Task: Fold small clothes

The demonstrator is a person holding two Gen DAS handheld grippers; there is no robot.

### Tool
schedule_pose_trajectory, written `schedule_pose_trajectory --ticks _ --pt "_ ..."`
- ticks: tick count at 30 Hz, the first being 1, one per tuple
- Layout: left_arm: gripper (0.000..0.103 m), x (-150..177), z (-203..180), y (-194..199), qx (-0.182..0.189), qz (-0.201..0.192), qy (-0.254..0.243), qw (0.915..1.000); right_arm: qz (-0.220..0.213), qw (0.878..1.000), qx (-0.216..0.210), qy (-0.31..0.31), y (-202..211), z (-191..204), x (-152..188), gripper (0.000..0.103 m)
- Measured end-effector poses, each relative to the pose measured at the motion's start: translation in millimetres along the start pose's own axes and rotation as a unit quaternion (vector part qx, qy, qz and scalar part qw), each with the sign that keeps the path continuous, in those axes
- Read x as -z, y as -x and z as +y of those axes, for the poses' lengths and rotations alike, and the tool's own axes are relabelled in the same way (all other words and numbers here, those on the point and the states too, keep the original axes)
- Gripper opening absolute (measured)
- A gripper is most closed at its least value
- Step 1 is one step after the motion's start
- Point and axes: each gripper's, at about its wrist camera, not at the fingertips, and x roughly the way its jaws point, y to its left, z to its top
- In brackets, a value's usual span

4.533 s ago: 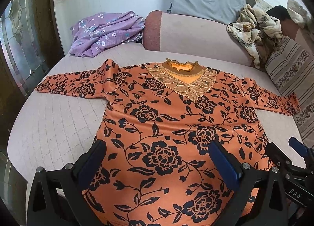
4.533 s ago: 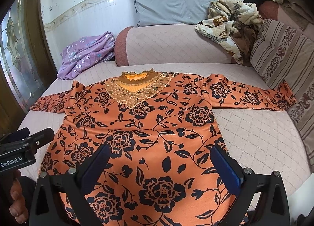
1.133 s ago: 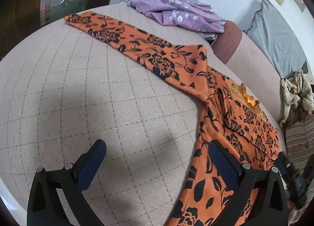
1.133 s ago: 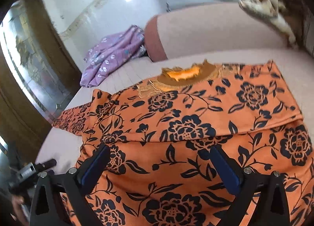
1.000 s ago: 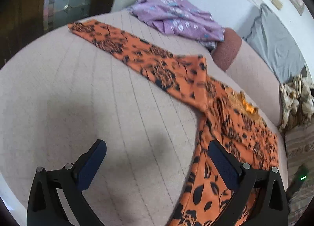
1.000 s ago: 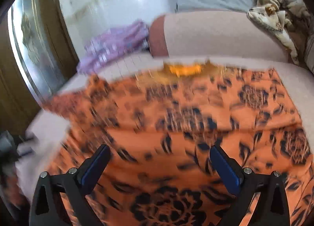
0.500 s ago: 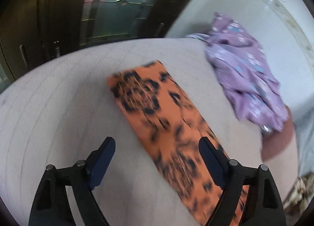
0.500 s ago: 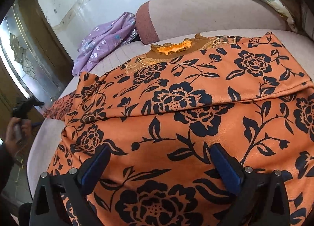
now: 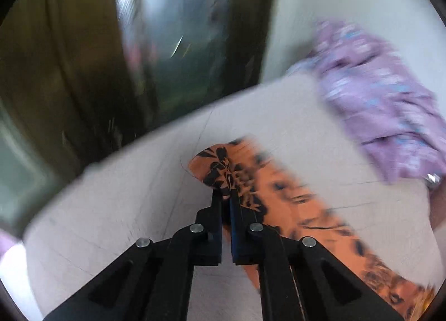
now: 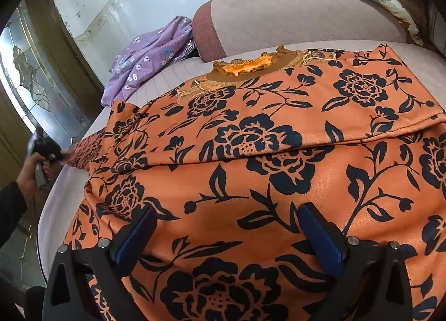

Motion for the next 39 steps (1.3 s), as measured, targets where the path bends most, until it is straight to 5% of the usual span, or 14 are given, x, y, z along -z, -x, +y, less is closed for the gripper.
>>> schedule_pose_trajectory --ticks 3,6,9,13,14,16,21,27,28,33,36,39 --pt "0.004 2.6 -41.7 87.0 0.07 -0.074 -0.059 0.9931 -0.002 1.0 -0.004 -0.003 0.7 -1.0 0.0 0.103" --pt "0.004 24.2 -96.7 187.6 0.168 -0.128 -0.127 0.9691 -0.005 1.0 -0.009 -0.007 2.2 -1.9 -0.2 0.103" --pt "0.004 62.3 -166.2 276.3 0.281 -0.14 -0.183 0.9315 -0.006 1.0 -0.014 -0.011 3.7 -3.3 -0.7 0.103" --pt "0.008 127.7 -255.6 340.1 0.384 -0.096 -0.254 0.8825 -0.011 0.999 -0.028 -0.024 6.7 -7.5 -1.7 0.103" --pt "0.014 144.5 -273.1 344.5 0.4 -0.078 -0.269 0.8726 -0.012 0.999 -0.033 -0.027 7.5 -8.8 -1.8 0.103" --pt "0.071 187.3 -310.2 339.7 0.395 -0.02 -0.327 0.8582 -0.015 0.998 -0.041 -0.033 9.2 -11.1 -1.8 0.103" --pt "0.073 236.0 -299.9 289.5 0.317 0.047 -0.353 0.879 -0.022 0.996 -0.065 -0.052 12.9 -17.3 -1.6 0.103" --pt "0.073 217.9 -206.6 207.7 0.194 0.041 -0.268 0.943 -0.02 0.996 -0.063 -0.051 11.2 -14.7 -1.9 0.103" --pt "0.073 217.9 -198.7 198.6 0.182 0.04 -0.256 0.9485 -0.018 0.996 -0.063 -0.052 11.2 -14.3 -2.7 0.103" --pt "0.073 217.2 -152.2 166.2 0.17 0.04 -0.222 0.9593 0.002 0.992 -0.087 -0.096 34.2 -27.8 -25.0 0.099" --pt "0.073 221.0 -143.5 157.1 0.18 0.031 -0.202 0.9621 -0.036 0.995 -0.037 -0.087 59.2 -44.9 -63.1 0.099" --pt "0.073 224.2 -138.4 144.4 0.192 0.031 -0.176 0.9648 -0.021 0.994 0.011 -0.105 47.3 -76.1 -105.9 0.097"
